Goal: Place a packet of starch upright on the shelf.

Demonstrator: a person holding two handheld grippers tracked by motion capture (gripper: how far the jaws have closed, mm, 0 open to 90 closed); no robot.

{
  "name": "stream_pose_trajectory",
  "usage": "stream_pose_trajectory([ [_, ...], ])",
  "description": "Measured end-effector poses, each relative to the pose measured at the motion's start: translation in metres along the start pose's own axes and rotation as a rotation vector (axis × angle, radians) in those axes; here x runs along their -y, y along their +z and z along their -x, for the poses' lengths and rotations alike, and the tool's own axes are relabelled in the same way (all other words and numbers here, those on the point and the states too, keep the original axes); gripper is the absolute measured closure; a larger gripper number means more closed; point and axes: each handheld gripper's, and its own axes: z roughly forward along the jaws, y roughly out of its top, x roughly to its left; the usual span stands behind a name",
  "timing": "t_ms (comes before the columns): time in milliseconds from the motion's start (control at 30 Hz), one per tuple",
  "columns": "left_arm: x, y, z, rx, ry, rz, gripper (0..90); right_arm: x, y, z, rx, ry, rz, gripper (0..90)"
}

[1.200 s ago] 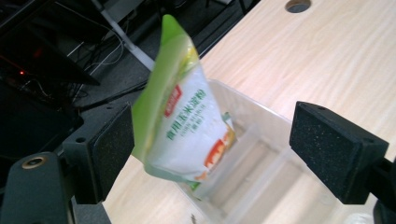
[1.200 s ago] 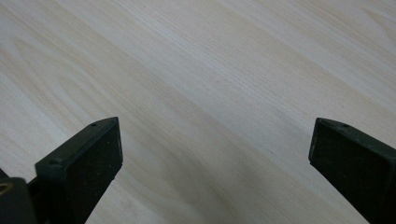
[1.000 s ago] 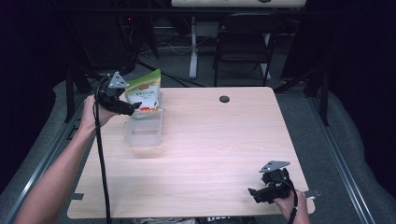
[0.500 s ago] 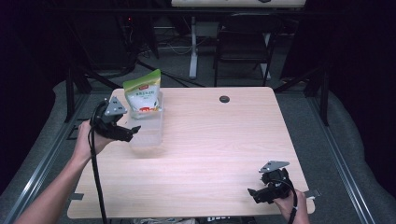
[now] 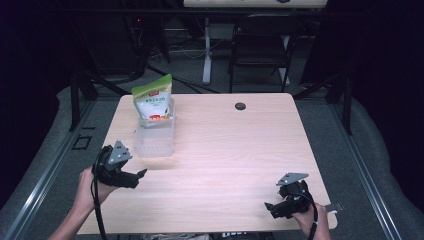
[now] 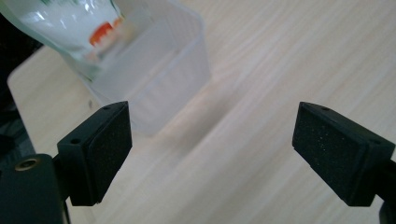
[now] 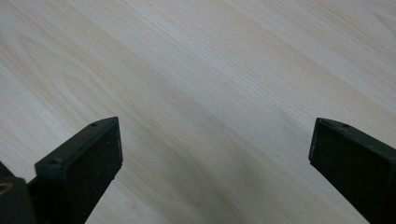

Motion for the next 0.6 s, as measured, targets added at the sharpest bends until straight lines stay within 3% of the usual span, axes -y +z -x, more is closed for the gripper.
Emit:
stream_pose_trajectory([
  [367,0.038,0.018,0.027,0.051,-0.078,-0.077,11.2,0.0,0.001,0.0,-0.001,-0.001,-0.003,2.1],
  [600,0.053,0.027,0.037,0.085,-0.119,-0.092,10.6,0.0,0.001,-0.001,-0.003,-0.004,-0.005,2.1],
])
